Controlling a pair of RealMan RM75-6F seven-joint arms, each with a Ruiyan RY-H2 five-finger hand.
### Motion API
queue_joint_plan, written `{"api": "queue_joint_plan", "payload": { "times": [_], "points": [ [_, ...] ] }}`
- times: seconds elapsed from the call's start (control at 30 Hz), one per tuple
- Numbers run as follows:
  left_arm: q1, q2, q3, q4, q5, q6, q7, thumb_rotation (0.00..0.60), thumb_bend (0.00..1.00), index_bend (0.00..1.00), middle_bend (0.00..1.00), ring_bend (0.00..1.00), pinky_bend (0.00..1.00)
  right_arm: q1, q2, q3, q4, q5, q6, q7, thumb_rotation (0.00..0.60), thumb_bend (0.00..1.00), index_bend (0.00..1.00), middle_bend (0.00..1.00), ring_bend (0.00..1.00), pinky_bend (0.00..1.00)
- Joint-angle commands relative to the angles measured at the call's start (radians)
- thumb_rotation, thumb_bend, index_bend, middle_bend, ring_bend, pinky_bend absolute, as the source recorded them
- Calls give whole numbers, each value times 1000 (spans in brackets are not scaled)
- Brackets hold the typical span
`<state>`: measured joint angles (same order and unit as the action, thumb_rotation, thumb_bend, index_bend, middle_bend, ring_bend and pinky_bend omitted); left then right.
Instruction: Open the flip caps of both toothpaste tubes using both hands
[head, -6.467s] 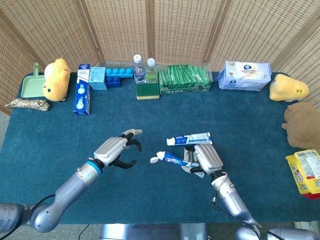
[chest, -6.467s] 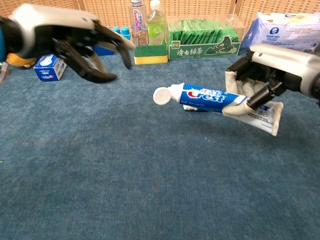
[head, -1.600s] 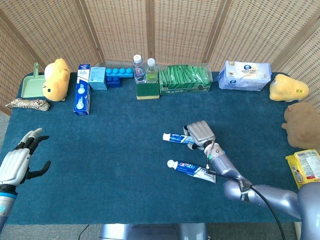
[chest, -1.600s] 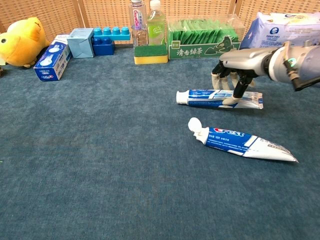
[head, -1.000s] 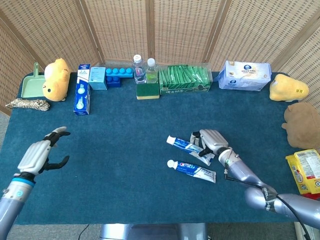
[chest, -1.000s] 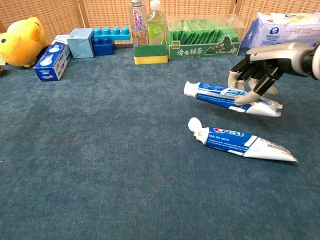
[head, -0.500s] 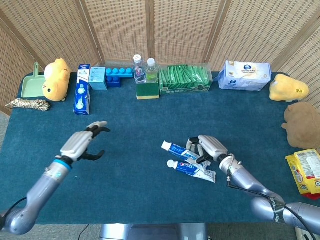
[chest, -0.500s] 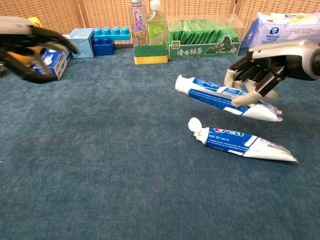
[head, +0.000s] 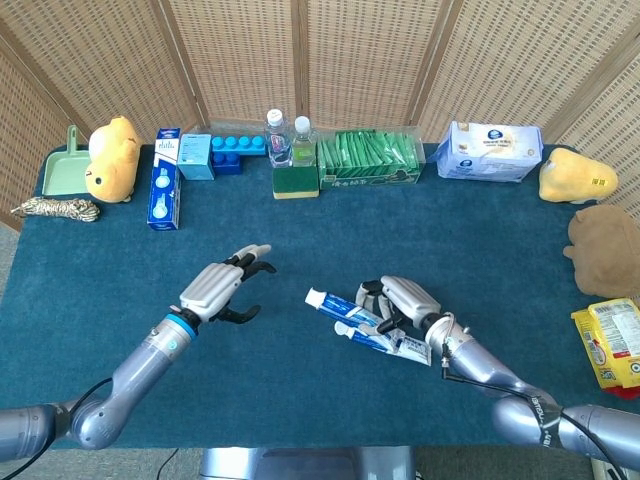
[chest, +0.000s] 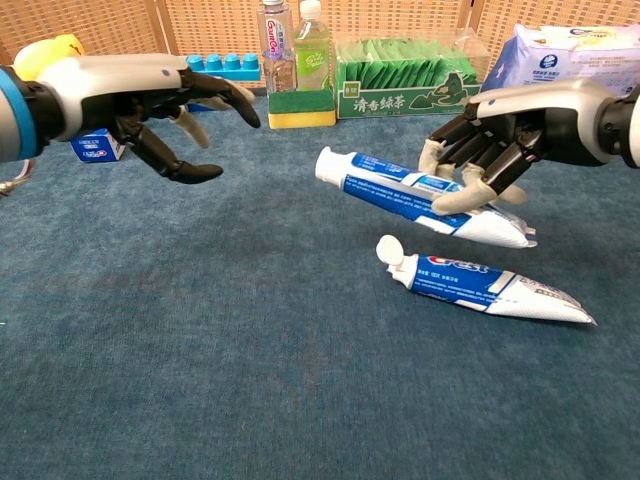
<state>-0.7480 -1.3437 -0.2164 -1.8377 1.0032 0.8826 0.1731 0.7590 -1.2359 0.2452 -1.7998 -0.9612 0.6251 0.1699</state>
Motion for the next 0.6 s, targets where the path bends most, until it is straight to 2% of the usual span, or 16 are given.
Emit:
{"api": "queue_joint_plan", "payload": {
  "times": [0.03, 0.6],
  "points": [
    [-7, -14, -6, 6, 5, 5, -20, 600, 335, 262, 54, 0, 205, 8, 4, -2, -8, 19, -6, 8, 600, 557, 868, 740, 714, 789],
    [-63, -60, -7, 30, 3, -33, -50, 600, 335, 268, 38, 0, 190, 32, 23, 3, -38, 62, -57, 82, 600, 557, 867, 739, 714, 789]
  ]
}}
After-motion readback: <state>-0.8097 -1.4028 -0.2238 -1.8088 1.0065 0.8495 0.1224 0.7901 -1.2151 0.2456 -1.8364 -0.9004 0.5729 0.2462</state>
